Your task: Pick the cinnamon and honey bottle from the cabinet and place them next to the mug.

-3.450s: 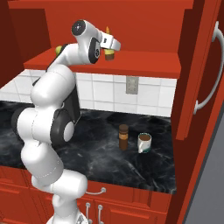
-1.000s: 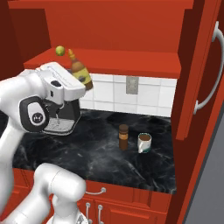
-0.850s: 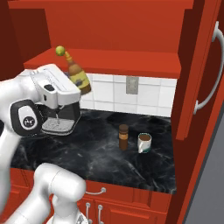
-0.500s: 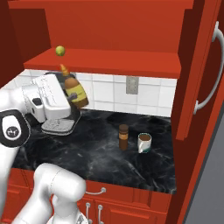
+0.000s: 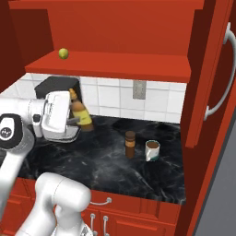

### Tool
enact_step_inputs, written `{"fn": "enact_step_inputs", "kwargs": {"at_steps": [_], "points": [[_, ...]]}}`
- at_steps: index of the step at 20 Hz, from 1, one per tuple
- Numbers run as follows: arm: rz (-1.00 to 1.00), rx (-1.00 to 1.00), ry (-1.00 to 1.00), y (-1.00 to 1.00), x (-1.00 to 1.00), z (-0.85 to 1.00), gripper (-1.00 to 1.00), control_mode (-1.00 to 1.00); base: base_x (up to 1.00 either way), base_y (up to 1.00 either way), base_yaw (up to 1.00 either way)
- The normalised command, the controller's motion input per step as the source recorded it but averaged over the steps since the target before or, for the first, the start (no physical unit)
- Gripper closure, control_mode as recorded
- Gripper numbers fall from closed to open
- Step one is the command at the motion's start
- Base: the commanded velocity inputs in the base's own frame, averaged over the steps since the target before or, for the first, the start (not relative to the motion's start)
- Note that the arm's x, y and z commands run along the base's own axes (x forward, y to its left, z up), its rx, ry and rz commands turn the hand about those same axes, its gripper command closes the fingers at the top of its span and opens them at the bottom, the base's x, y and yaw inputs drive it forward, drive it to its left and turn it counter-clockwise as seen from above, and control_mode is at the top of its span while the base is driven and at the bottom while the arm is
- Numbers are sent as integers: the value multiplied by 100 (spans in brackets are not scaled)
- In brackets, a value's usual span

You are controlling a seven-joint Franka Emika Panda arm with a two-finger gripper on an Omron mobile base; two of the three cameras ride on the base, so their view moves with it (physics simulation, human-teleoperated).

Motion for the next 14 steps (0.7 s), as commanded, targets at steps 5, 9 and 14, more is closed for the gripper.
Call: {"fn": "enact_step_inputs", "kwargs": {"at_steps": [5,9,14], "points": [[-25,20,-6,-18,2,-81,100,-100,0,0,0],[-2,16,-9,-19,26,-68,100,-100,0,0,0],[5,14,-7,-13,21,-62,100,-100,0,0,0]]}}
